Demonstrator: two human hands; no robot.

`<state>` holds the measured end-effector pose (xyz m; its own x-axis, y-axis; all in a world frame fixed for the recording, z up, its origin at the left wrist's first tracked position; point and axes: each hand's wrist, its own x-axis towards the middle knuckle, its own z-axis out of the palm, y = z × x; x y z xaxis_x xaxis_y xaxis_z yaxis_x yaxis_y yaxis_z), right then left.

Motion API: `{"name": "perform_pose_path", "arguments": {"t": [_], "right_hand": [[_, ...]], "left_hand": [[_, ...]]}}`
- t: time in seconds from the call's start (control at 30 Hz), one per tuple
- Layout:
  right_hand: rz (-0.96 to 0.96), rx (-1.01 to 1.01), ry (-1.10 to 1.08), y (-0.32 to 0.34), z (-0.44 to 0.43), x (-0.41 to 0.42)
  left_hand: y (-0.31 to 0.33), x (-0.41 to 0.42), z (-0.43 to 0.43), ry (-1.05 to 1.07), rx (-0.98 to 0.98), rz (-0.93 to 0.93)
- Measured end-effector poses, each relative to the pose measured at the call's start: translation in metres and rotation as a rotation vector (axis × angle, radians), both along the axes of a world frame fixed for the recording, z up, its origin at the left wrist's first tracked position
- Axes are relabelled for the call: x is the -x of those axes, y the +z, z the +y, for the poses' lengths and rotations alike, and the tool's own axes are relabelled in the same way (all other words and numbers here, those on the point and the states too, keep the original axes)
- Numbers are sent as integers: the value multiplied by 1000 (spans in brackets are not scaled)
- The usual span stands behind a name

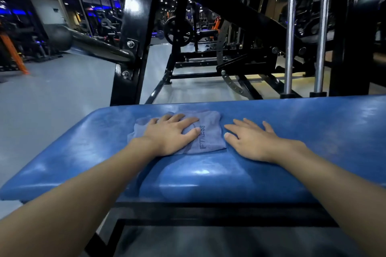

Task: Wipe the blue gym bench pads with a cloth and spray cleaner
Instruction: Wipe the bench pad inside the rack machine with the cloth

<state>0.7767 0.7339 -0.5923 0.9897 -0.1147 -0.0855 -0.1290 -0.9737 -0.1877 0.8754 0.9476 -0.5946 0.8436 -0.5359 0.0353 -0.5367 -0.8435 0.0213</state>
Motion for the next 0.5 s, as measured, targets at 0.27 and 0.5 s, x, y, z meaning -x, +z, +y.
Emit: {"name": "perform_pose_path", "arguments": {"t": [0.27,0.5], "right_hand": [[-8,-21,2,1,74,-19],[-39,-15,104,3,144,-36]], "left_hand": [[0,-15,71,36,7,-4],[-1,-30,153,148,20,-4]]}}
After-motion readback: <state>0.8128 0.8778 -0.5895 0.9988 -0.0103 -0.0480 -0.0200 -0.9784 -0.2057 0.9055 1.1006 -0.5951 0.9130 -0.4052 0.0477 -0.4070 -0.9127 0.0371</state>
